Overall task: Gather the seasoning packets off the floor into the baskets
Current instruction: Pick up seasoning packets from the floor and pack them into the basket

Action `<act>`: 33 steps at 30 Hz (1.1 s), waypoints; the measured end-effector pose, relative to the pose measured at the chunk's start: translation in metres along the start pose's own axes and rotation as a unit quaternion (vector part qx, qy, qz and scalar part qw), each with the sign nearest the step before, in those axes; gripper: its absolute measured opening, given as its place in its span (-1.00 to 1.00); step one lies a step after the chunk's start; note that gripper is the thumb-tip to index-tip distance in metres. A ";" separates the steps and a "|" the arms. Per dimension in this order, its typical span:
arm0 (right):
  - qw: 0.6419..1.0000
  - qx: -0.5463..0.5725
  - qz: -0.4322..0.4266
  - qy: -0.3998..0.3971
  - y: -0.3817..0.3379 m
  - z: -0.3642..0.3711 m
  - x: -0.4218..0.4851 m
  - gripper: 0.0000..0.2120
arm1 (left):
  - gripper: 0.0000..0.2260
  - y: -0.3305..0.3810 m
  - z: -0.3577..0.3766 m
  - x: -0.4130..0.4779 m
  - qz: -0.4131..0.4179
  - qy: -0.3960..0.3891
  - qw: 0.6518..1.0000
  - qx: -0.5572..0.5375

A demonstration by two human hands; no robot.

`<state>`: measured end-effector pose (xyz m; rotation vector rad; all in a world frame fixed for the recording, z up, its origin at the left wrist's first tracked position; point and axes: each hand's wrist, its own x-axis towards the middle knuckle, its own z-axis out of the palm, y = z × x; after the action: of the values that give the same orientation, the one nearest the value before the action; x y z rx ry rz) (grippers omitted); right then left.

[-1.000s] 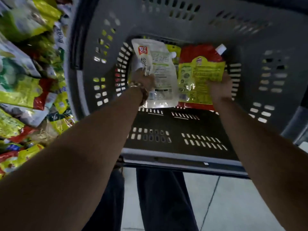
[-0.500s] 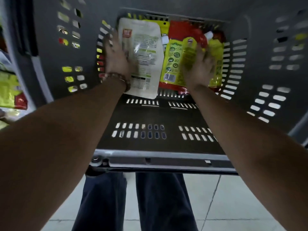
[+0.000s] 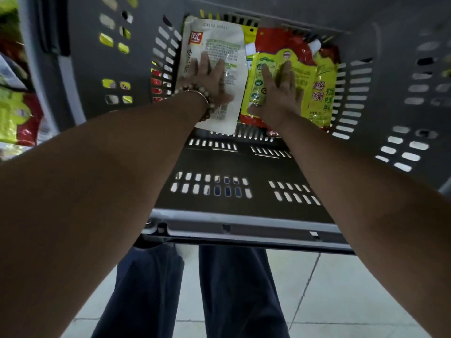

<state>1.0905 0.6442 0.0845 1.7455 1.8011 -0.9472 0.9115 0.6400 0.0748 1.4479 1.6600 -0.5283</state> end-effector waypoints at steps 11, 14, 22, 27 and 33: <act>0.992 0.050 -0.054 0.098 -0.051 -0.060 -0.106 -0.20 | -0.38 0.000 -0.053 -0.142 0.025 0.172 0.964 -0.200; 0.984 0.084 -0.099 0.122 -0.083 -0.077 -0.157 -0.25 | -0.43 -0.016 -0.068 -0.216 0.057 0.245 0.931 -0.266; 0.921 0.168 -0.272 0.221 -0.192 -0.055 -0.274 -0.44 | -0.47 -0.134 -0.030 -0.356 0.016 0.294 0.903 -0.312; 0.920 0.156 -0.334 0.134 -0.258 0.021 -0.299 -0.51 | -0.47 -0.220 0.035 -0.382 -0.111 0.281 0.896 -0.327; 0.979 0.051 -0.190 -0.047 -0.277 0.140 -0.223 -0.43 | -0.49 -0.280 0.133 -0.346 -0.188 0.233 0.887 -0.350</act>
<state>0.8190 0.4021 0.2006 1.4076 2.0984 -1.2696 0.6782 0.2659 0.2215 0.7378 2.2177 0.2560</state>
